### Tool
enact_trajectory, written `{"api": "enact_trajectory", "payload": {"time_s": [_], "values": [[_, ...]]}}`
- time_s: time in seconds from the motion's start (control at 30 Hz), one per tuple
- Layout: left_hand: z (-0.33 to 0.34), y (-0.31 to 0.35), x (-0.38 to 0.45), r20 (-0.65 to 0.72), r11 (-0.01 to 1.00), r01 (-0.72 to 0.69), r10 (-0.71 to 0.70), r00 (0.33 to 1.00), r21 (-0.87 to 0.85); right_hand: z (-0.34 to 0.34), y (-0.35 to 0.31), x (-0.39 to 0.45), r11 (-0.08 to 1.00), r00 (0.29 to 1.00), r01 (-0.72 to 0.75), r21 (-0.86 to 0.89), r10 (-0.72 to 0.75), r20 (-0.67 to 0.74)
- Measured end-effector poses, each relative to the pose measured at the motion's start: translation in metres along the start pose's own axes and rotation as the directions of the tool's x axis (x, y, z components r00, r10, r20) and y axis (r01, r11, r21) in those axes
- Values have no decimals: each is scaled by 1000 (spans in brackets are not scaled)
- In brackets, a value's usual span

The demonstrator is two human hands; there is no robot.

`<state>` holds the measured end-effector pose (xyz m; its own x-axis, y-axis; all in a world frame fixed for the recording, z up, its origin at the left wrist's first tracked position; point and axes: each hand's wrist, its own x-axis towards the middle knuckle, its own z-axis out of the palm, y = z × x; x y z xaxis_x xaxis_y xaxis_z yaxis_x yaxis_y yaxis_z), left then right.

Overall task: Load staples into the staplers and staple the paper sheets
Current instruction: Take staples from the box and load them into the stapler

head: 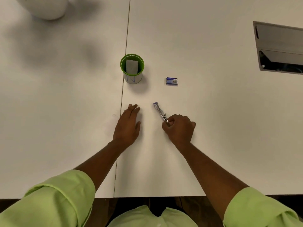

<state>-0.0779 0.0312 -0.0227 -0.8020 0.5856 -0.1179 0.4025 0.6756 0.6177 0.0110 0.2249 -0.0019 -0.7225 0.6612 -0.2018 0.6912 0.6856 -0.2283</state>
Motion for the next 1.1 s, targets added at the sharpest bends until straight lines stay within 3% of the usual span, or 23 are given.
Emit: {"api": "enact_trajectory", "payload": {"time_s": [0.23,0.4,0.6,0.8,0.93,1.1], "values": [[0,0,-15,-22,996,-14,12,1000,-87,13,5,-39,936,936,351,-21,-352,-18],[4,-7,-52,-12,993,-113,113,994,-20,19,18,-49,882,881,470,34,-467,-74],[10,-4,-65,-25,999,-46,45,999,-28,21,32,-52,872,872,488,36,-489,15],[10,-4,-61,63,999,-45,45,997,-4,14,28,-52,891,886,454,28,-454,95],[1,-6,-58,128,995,-95,98,987,-25,3,23,-47,895,901,425,138,-433,36],[-5,-2,-36,88,995,-90,93,992,-38,-11,19,-18,918,960,277,285,-279,-34]]}}
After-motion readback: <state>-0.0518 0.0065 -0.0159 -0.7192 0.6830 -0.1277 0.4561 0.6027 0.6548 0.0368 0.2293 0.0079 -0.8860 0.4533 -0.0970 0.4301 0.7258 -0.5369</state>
